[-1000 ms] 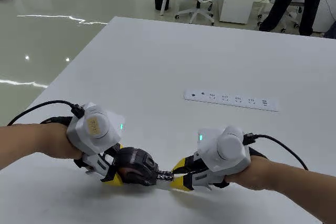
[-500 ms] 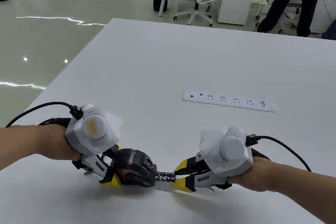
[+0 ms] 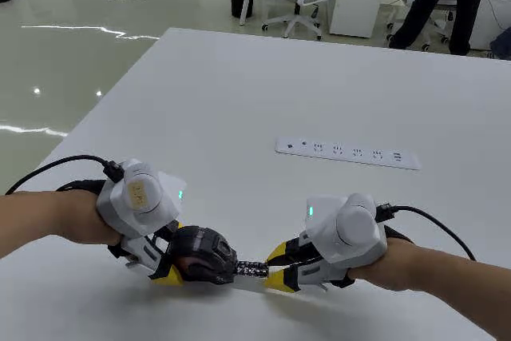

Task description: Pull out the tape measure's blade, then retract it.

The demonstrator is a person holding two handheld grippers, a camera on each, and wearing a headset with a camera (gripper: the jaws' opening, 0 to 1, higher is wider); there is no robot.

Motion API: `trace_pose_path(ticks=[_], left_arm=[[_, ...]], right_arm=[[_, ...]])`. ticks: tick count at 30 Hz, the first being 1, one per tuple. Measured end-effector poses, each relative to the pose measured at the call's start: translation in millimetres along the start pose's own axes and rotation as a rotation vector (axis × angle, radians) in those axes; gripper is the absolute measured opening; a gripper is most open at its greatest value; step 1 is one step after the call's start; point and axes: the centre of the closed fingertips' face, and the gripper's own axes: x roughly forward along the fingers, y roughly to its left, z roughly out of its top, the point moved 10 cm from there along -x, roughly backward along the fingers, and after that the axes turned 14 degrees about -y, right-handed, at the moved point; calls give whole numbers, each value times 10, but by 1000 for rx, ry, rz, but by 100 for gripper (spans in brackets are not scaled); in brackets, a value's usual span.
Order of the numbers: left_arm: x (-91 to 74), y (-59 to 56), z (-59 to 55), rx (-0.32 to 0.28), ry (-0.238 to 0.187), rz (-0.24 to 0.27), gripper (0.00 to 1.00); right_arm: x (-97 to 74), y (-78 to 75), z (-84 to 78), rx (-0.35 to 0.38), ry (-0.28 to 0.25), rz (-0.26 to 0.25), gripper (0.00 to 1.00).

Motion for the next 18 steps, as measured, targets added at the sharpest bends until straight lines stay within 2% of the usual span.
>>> trace_pose_path(ticks=[18], left_arm=[[-6, 0, -9, -5, -3, 5, 27]], right_arm=[[-28, -6, -6, -4, -4, -1, 12]])
